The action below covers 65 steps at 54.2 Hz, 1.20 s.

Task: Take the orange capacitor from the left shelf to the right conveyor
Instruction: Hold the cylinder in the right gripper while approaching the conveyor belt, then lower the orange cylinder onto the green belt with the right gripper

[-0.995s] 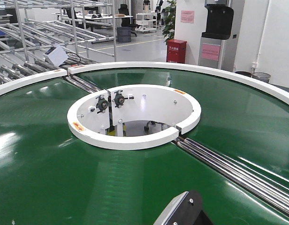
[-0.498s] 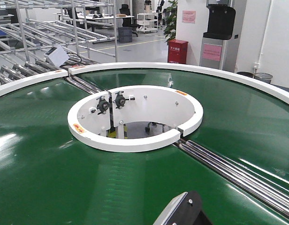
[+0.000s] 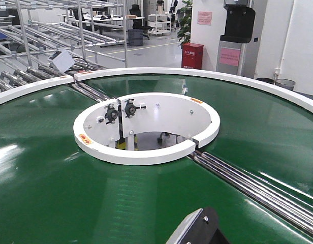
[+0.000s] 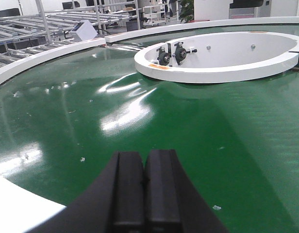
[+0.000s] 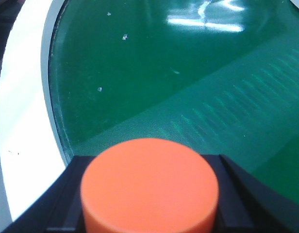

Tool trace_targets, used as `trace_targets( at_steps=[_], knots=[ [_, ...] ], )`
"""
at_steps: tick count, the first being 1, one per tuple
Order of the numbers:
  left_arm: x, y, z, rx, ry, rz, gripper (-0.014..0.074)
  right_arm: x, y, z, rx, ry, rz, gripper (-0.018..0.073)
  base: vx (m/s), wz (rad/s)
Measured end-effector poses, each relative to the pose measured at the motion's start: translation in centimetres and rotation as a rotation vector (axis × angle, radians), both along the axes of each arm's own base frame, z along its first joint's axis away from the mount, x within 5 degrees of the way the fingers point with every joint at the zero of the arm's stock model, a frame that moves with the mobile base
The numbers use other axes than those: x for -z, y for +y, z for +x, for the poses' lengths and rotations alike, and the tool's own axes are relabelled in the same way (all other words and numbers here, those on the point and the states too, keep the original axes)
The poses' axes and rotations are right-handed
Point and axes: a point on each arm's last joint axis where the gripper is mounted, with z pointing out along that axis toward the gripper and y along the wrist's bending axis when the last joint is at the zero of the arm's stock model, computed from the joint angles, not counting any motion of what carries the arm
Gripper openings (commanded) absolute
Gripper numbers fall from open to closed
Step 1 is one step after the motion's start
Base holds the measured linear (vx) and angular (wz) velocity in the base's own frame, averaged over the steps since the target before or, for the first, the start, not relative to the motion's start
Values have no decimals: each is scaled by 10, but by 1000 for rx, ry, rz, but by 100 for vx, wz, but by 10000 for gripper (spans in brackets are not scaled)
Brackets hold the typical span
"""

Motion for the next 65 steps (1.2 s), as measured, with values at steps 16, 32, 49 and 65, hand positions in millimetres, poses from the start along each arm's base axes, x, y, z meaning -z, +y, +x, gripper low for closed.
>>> trace_targets(
  at_steps=[16,32,49,65],
  knots=[
    [0,0,0,0,0,0,-6,0,0,0,-1,0,1,344,0,0],
    [0,0,0,0,0,0,-6,0,1,-1,-16,4,10,344,0,0],
    [0,0,0,0,0,0,-6,-7,-1,7,44,-6,-44,344,0,0],
    [0,0,0,0,0,0,-6,-16,-10,28,336,0,30,344,0,0]
  ],
)
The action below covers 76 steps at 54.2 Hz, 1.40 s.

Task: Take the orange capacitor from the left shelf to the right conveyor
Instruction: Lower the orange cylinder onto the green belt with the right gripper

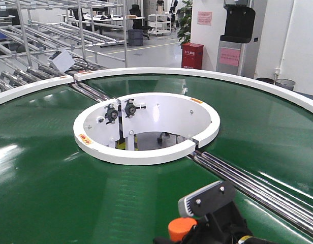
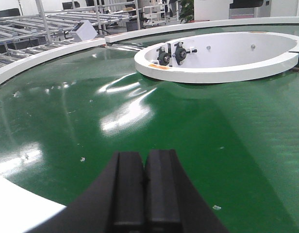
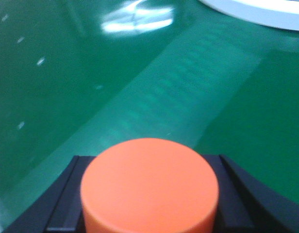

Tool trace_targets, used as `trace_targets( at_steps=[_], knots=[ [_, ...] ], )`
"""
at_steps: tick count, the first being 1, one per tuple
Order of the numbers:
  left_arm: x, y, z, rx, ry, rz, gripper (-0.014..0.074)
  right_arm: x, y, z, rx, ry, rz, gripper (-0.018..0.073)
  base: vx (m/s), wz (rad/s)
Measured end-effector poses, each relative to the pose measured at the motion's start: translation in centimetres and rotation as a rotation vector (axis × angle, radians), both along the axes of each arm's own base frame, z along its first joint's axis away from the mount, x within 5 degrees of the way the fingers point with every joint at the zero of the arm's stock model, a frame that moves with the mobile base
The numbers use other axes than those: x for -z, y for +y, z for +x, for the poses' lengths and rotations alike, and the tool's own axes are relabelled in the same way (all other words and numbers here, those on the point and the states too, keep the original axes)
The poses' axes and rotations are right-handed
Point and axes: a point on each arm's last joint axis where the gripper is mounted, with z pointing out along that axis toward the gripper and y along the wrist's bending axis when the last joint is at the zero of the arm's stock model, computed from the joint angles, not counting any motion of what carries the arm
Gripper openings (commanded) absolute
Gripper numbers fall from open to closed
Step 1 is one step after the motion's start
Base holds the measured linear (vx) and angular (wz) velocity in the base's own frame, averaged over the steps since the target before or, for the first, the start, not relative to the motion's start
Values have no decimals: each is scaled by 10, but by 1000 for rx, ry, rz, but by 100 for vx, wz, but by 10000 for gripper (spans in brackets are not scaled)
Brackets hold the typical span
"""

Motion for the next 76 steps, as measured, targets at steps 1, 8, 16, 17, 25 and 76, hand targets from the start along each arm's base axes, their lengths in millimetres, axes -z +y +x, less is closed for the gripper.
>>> trace_targets(
  at_steps=[1,8,16,17,25,76],
  knots=[
    [0,0,0,0,0,0,-6,0,0,2,24,7,28,344,0,0],
    [0,0,0,0,0,0,-6,5,7,11,38,-45,91,344,0,0],
    [0,0,0,0,0,0,-6,25,21,24,-36,-124,74,344,0,0],
    [0,0,0,0,0,0,-6,28,23,26,-43,-135,76,344,0,0],
    [0,0,0,0,0,0,-6,49,36,39,-75,-229,123,344,0,0],
    [0,0,0,0,0,0,-6,150,63,101,-41,-291,36,542,0,0]
  ],
)
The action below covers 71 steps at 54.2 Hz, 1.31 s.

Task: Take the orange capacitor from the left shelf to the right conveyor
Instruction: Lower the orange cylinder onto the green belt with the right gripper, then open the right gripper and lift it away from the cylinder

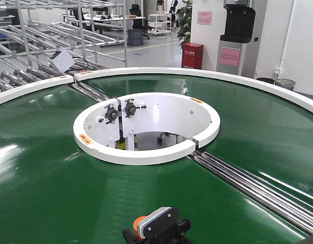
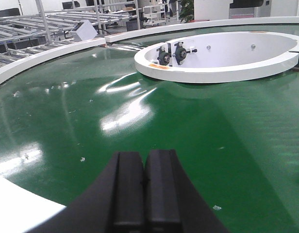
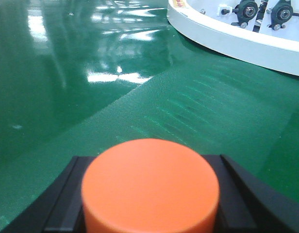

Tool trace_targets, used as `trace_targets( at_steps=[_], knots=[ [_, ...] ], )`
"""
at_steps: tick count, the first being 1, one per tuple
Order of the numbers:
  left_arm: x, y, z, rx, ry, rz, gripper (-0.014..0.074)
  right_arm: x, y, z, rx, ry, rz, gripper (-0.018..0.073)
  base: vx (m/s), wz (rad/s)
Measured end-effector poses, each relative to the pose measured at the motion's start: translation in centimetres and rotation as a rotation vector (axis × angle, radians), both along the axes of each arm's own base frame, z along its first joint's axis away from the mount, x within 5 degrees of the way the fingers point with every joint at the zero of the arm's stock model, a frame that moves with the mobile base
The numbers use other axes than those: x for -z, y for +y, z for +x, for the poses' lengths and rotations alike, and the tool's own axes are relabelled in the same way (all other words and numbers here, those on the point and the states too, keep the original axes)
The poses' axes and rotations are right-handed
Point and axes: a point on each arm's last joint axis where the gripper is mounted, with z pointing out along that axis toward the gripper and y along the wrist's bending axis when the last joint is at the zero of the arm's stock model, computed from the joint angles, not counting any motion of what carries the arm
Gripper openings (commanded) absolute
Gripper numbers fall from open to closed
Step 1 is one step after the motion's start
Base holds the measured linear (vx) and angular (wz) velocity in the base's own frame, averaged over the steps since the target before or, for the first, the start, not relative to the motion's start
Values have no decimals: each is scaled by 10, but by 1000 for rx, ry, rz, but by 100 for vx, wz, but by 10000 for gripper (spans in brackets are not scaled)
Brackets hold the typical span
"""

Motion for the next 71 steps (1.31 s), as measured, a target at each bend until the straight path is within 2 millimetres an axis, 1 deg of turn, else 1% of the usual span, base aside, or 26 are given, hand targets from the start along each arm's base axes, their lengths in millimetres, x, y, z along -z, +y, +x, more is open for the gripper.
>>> trace_targets(
  at_steps=[6,12,19,25,29,34,45,54,61,66,71],
  knots=[
    [0,0,0,0,0,0,-6,0,-1,0,9,1,-1,622,0,0],
    [0,0,0,0,0,0,-6,1,-2,1,31,10,-5,668,0,0],
    [0,0,0,0,0,0,-6,4,-4,1,44,47,-25,680,0,0],
    [0,0,0,0,0,0,-6,-3,-5,-1,40,86,-51,677,0,0],
    [0,0,0,0,0,0,-6,-12,-6,-3,36,127,-82,676,0,0],
    [0,0,0,0,0,0,-6,-30,-8,-8,23,161,-131,673,0,0],
    [0,0,0,0,0,0,-6,-77,-18,-24,-6,226,-216,650,0,0],
    [0,0,0,0,0,0,-6,-115,-33,-47,-21,323,-274,602,0,0],
    [0,0,0,0,0,0,-6,-141,-47,-67,-13,382,-280,561,0,0],
    [0,0,0,0,0,0,-6,-151,-58,-81,12,398,-255,540,0,0],
    [0,0,0,0,0,0,-6,-152,-72,-101,31,404,-227,523,0,0]
  ],
)
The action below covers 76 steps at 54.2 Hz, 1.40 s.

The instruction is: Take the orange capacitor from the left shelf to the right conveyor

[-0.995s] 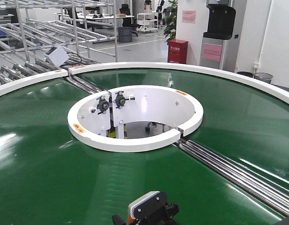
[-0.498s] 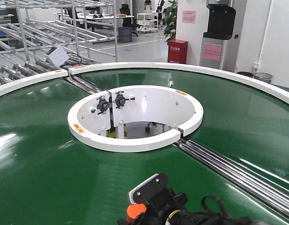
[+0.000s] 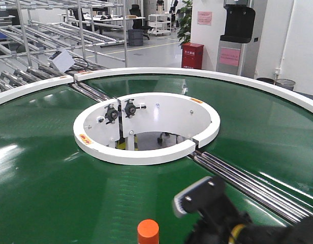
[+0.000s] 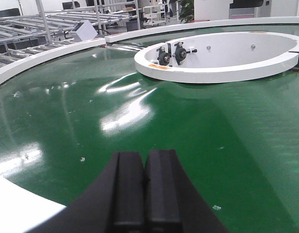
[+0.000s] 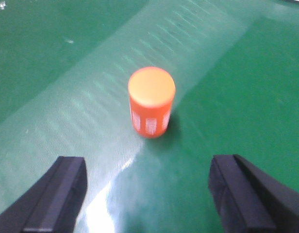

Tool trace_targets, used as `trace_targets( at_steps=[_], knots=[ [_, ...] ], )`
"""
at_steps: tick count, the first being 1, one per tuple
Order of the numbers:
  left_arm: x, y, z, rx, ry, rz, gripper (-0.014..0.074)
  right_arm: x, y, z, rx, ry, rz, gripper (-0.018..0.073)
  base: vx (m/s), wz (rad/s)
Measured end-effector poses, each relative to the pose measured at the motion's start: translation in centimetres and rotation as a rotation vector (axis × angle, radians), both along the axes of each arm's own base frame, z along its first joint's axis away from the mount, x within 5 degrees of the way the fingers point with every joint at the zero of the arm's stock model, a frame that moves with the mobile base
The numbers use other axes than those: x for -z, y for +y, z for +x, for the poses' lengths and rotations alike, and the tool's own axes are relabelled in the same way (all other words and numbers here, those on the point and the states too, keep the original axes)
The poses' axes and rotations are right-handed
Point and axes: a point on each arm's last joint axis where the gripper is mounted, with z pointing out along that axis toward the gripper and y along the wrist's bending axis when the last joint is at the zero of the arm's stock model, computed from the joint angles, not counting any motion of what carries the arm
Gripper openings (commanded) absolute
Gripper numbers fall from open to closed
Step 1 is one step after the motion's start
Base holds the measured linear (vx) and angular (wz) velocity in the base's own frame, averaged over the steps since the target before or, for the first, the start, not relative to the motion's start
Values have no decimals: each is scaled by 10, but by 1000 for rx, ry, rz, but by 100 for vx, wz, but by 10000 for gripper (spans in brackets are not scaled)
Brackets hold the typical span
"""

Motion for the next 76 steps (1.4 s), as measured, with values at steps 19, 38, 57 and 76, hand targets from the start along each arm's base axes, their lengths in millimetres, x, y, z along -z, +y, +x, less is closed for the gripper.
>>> trace_targets(
  at_steps=[19,38,57,76],
  knots=[
    [0,0,0,0,0,0,-6,-9,-52,-73,6,-22,18,496,0,0],
    [0,0,0,0,0,0,-6,-31,-79,-108,-28,-72,-25,336,0,0],
    [0,0,0,0,0,0,-6,-31,-81,-111,-31,-67,-36,-14,0,0],
    [0,0,0,0,0,0,-6,-30,-82,-112,-32,-53,-50,-11,0,0]
  ],
)
